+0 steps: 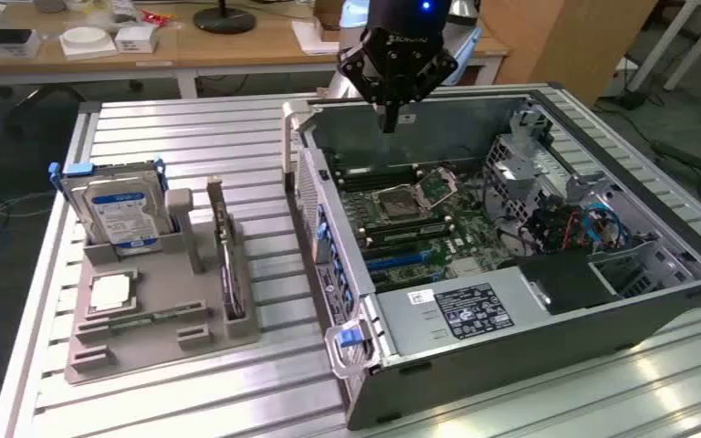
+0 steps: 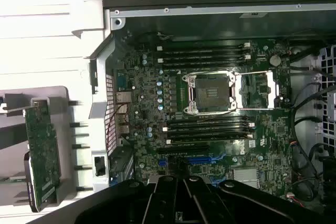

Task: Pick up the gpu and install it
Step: 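Reach for the gpu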

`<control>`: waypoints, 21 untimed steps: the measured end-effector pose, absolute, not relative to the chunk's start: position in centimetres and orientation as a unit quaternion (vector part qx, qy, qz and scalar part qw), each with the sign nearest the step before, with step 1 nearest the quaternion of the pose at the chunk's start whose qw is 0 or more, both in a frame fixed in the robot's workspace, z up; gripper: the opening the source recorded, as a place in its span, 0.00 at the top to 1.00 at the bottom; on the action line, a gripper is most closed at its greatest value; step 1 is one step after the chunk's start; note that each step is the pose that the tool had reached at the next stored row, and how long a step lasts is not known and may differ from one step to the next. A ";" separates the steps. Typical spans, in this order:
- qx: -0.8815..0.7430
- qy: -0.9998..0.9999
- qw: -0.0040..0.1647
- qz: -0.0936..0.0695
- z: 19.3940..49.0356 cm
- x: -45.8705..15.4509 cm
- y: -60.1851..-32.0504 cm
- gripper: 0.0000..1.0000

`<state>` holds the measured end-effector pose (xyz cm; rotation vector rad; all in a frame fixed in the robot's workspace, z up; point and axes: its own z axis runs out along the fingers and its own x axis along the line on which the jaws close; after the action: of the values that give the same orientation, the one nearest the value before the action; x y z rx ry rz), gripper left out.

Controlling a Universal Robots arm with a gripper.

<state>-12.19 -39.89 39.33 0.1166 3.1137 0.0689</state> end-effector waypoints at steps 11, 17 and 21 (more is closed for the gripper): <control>0.037 0.999 0.012 0.022 39.3 -12.9 -39.9 0.90; 0.037 0.999 0.012 0.022 39.3 -13.4 -39.9 0.90; 0.037 0.999 0.012 0.022 39.3 -13.8 -39.9 0.90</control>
<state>-13.78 -39.89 39.33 0.1165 3.1137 0.0689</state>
